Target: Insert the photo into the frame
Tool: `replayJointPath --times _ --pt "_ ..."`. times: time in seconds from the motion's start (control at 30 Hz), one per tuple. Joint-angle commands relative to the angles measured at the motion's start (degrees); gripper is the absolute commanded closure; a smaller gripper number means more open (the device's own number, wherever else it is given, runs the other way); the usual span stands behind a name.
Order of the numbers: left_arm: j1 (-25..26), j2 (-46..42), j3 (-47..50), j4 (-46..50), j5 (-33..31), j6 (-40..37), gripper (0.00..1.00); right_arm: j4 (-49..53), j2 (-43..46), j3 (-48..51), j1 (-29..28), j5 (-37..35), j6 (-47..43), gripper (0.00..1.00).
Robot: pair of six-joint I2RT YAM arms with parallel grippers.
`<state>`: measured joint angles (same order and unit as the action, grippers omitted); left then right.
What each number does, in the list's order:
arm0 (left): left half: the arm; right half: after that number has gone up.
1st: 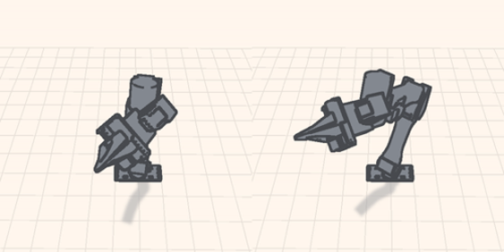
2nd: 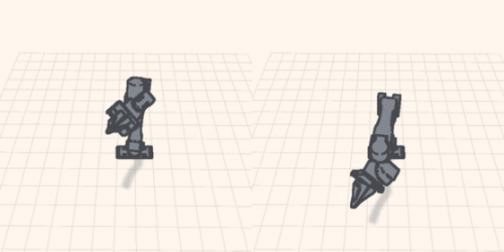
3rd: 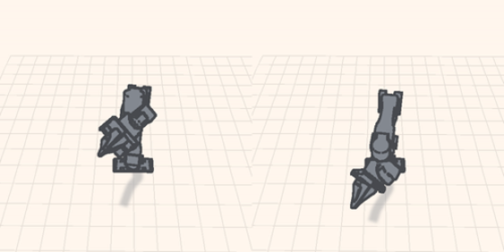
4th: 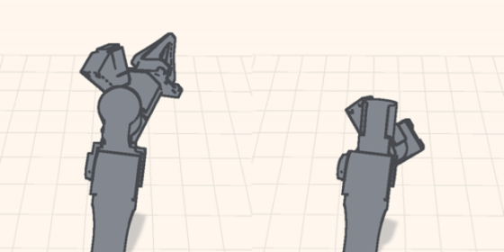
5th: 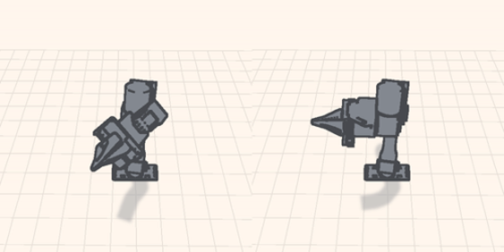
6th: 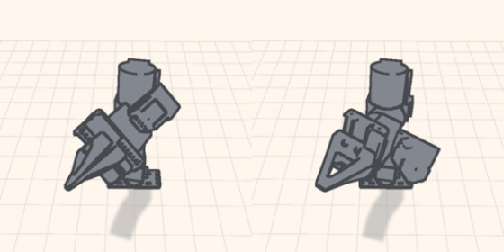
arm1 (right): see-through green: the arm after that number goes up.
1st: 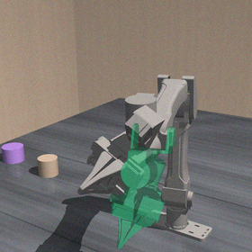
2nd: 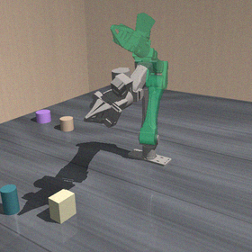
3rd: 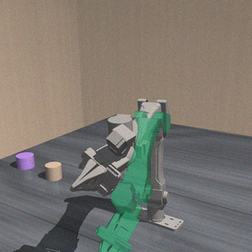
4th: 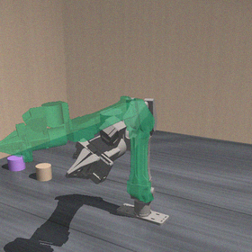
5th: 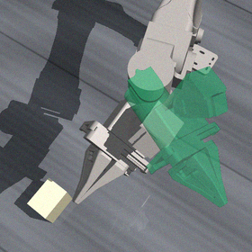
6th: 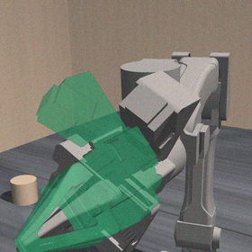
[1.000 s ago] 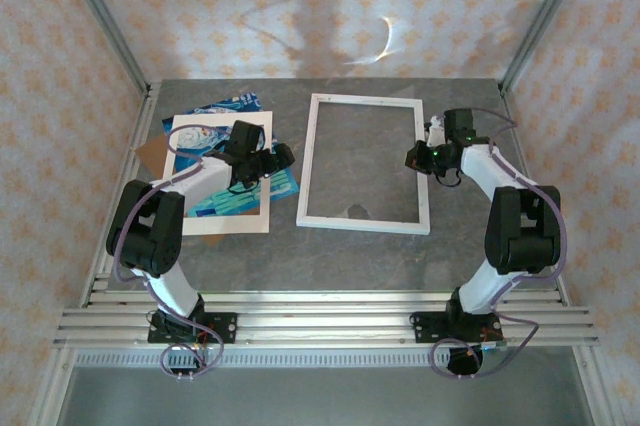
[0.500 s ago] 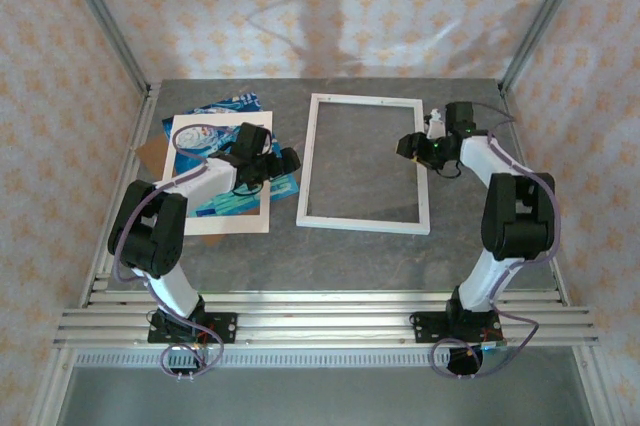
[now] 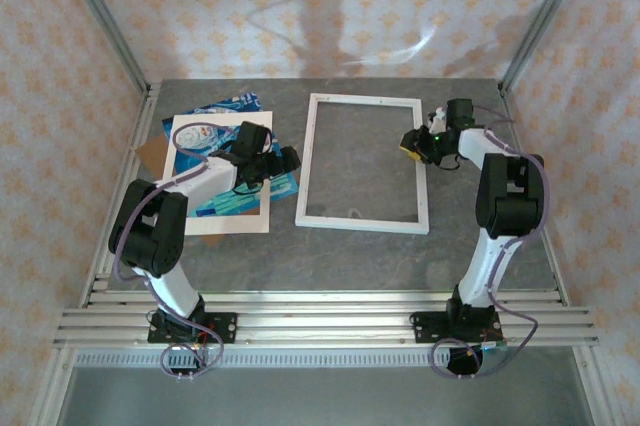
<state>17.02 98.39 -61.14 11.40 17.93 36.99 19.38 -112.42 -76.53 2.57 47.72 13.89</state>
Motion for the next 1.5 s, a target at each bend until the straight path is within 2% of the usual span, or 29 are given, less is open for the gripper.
replayJointPath --times 0.0,0.1,0.13,0.4,0.7,0.9,1.13,1.3,1.47 --pt "0.2 1.0 -1.6 0.9 -0.9 -1.1 0.00 -2.4 0.0 -1.5 0.0 4.1 2.0 0.79" --pt "0.2 1.0 -1.7 0.5 -1.0 -0.9 0.00 -0.6 2.1 -1.4 0.0 3.4 1.0 0.99" --pt "0.2 1.0 -1.8 0.5 -1.0 -1.0 0.00 0.1 3.2 -1.4 0.0 3.2 0.8 1.00" --pt "-0.5 0.7 -2.0 -1.3 -0.7 -0.5 0.00 1.5 13.1 -1.6 -0.3 5.6 3.5 1.00" --pt "-2.8 -1.4 -0.3 -3.4 0.4 0.3 0.00 0.9 18.3 -7.8 -4.7 7.3 8.3 1.00" --pt "-6.0 -4.0 3.1 -6.0 1.6 1.8 0.00 -1.0 16.8 -15.4 -9.6 7.7 11.7 1.00" --pt "-9.3 -6.7 6.2 -7.2 1.8 2.5 0.00 -9.0 11.9 -22.4 -14.8 9.3 18.9 1.00" --pt "-10.7 -7.8 7.1 -7.2 1.7 2.4 0.00 -14.3 10.3 -19.1 -15.1 6.6 22.4 1.00" --pt "-11.1 -7.9 6.8 -6.4 1.4 1.6 0.00 -19.9 8.4 -12.7 -14.2 7.0 26.3 1.00"
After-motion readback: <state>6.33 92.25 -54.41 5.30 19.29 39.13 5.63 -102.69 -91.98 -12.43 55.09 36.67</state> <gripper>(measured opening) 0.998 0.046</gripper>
